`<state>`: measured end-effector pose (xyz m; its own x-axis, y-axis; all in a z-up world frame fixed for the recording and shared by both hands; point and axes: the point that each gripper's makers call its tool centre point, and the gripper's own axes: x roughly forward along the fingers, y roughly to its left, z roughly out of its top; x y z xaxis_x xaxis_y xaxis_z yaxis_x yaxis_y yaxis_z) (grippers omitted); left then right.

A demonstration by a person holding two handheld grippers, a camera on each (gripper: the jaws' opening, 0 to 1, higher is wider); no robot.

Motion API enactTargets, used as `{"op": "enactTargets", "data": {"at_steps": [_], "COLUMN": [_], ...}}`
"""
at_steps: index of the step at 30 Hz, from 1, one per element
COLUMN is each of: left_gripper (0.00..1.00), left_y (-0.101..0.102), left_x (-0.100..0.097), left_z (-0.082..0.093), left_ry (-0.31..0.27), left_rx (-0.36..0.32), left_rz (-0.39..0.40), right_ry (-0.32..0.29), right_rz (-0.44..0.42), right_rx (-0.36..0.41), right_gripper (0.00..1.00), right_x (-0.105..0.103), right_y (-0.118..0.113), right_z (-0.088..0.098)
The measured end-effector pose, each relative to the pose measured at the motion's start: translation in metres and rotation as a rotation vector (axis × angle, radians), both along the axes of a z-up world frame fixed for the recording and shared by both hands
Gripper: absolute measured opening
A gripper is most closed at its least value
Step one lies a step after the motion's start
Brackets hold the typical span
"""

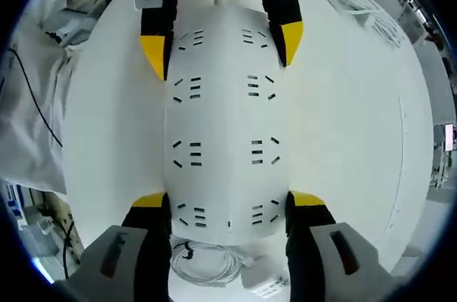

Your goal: Straighten the power strip on the desk, plug the charger into it

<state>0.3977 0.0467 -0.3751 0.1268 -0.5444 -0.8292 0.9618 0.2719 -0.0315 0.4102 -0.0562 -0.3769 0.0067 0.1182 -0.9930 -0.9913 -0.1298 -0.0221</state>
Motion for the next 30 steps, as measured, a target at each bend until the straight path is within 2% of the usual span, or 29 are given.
{"op": "enactTargets", "data": {"at_steps": [7, 17, 30], "left_gripper": [0.72, 0.72, 0.72], "left_y": [-0.001, -0.002, -0.003], "left_x": [0.0, -0.001, -0.002], "left_z": [0.0, 0.0, 0.0], "left_ry": [-0.003, -0.003, -0.003], "left_rx": [-0.003, -0.003, -0.006], "left_rz": [-0.041, -0.077, -0.105], "right_ry": [0.001, -0.002, -0.005], "right_rz": [-0.061, -0.125, -0.168], "right_rx": [0.027, 0.025, 0.036], "right_gripper": [0.64, 0.64, 0.64], "right_x": [-0.003, -0.008, -0.011], "right_y": [0.0, 0.0, 0.0], "right_z": [0.0, 0.0, 0.0]}}
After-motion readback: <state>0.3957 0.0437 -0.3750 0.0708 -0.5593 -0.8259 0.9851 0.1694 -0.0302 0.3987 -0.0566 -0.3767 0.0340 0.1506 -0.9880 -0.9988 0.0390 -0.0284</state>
